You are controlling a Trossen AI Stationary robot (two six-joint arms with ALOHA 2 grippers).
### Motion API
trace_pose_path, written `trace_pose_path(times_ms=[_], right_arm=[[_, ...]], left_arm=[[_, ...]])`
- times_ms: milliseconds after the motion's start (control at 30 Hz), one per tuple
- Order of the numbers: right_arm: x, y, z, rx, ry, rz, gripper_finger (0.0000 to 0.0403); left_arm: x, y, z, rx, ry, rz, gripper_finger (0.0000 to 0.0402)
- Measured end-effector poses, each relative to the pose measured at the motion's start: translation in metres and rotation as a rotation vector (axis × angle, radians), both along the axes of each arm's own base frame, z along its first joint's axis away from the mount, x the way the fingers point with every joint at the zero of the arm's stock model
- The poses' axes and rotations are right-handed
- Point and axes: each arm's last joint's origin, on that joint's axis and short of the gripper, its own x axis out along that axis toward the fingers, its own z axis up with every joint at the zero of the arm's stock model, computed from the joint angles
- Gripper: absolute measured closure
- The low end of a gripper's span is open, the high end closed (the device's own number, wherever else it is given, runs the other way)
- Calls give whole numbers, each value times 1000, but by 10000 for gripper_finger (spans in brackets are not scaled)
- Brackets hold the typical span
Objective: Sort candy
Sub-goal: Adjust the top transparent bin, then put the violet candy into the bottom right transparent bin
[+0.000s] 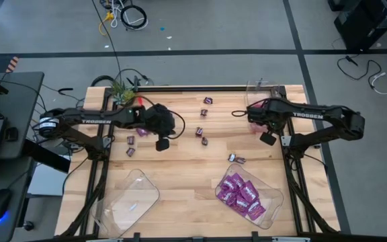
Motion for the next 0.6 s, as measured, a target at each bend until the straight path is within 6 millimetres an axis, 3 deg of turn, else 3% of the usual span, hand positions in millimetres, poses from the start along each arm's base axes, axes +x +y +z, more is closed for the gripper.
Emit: trace_pose_path(times_ms=[200, 400, 600], right_arm=[[-9, 11, 11, -18, -71, -2, 377], [-13, 24, 24, -72, -261, 3, 380], [-3, 36, 30, -117, -472, 25, 373]], left_arm=[[-12, -2, 1, -35, 177, 52, 401], [-31, -7, -26, -64, 346, 128, 401], [-39, -7, -39, -21, 399, 166, 396]])
